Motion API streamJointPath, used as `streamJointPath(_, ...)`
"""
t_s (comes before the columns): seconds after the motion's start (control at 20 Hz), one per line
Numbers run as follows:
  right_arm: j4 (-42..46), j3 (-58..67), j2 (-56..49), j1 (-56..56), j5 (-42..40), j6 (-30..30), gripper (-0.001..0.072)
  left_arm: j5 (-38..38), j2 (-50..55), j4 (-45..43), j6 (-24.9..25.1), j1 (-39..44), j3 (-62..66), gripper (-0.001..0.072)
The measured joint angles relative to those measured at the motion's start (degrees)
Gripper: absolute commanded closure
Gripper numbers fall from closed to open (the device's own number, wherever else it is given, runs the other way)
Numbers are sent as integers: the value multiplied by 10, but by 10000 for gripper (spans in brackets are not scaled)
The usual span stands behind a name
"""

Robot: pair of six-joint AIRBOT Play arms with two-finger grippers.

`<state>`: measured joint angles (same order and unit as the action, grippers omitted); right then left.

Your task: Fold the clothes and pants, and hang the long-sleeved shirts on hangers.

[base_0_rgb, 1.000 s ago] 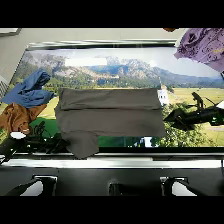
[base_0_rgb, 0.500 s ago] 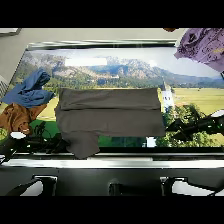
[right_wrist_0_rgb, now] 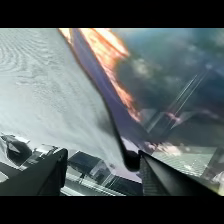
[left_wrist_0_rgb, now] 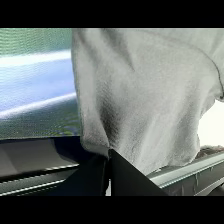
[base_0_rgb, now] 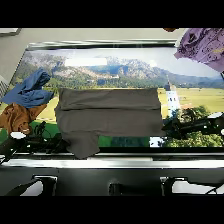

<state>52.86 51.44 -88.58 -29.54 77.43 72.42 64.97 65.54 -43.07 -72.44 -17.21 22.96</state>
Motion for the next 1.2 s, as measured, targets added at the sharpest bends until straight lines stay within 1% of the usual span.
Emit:
streamJointPath(0.05,0,0,-1,7,0,-1,192,0,0,0,0,0,0,690)
streamJointPath(0.1,2,0,-2,17,-1,-3,266,0,0,0,0,0,0,690)
streamJointPath(0.2,17,-1,-4,40,-5,2,360,0,0,0,0,0,0,690)
streamJointPath(0.25,23,-1,-4,51,-7,6,481,0,0,0,0,0,0,690)
streamJointPath(0.35,33,-2,-5,63,-14,12,565,0,0,0,0,0,0,690)
streamJointPath(0.4,37,-2,-5,67,-16,13,660,0,0,0,0,0,0,691)
streamJointPath(0.45,37,-2,-5,70,-17,15,677,0,0,0,0,-1,1,692)
streamJointPath(0.65,56,-2,8,75,-3,19,679,17,-15,-4,-2,-22,3,694)
streamJointPath(0.7,66,-2,17,75,5,24,679,26,-28,-15,-10,-31,3,694)
streamJointPath(0.95,110,-2,99,76,42,64,679,93,-146,-103,-61,-70,3,694)
streamJointPath(1.1,121,-3,139,76,55,83,679,127,-217,-125,-79,-78,3,694)
streamJointPath(1.2,111,-3,152,76,57,91,679,132,-240,-124,-87,-76,6,694)
